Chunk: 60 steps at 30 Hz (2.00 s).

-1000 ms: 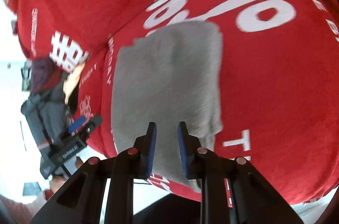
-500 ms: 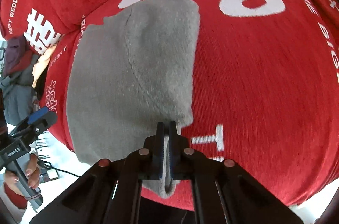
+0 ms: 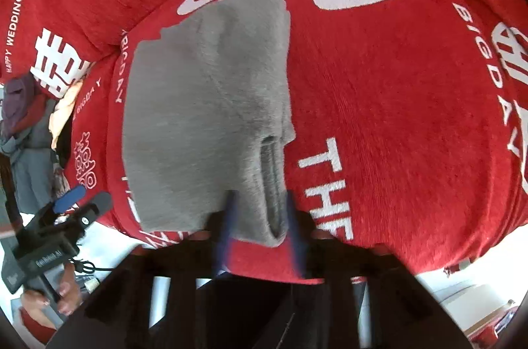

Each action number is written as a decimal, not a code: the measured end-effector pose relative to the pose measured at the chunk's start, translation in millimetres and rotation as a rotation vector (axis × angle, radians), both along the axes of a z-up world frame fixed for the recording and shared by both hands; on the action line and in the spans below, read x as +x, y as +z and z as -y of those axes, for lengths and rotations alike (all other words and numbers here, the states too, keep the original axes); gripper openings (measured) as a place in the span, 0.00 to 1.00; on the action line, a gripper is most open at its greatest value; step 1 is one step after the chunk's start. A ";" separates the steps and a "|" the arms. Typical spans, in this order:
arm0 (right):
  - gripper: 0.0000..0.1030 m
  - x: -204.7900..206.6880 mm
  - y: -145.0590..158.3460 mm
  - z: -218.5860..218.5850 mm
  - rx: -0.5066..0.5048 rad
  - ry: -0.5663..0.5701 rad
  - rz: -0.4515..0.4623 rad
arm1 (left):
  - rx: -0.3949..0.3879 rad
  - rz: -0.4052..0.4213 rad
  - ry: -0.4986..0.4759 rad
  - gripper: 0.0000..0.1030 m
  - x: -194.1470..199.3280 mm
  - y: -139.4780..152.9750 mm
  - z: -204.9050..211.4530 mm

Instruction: Fold small clothes

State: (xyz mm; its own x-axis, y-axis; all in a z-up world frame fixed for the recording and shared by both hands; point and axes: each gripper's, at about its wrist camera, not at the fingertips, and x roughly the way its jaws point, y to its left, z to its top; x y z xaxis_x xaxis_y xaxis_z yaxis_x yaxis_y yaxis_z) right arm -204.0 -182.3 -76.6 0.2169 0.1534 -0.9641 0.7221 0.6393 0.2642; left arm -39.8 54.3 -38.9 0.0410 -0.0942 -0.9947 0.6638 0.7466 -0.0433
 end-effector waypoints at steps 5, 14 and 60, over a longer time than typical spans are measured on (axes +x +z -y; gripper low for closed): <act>0.60 9.4 26.9 -10.6 -0.030 0.022 -0.005 | 0.017 0.015 0.016 1.00 -1.4 22.9 -4.0; 0.78 21.3 66.5 -28.4 -0.060 0.053 -0.015 | 0.018 0.043 0.042 1.00 -2.5 67.4 -9.7; 0.94 41.9 113.1 -35.9 -0.212 0.067 -0.116 | 0.023 0.039 0.073 1.00 5.0 98.2 -14.2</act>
State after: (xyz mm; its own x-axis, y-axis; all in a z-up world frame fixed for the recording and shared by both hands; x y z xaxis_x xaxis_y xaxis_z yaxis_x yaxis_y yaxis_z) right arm -162.1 -146.4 36.5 0.0989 -0.0449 -0.9941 0.6940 0.7191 0.0365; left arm -34.8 68.5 59.3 0.0854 -0.0668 -0.9941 0.6087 0.7934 -0.0010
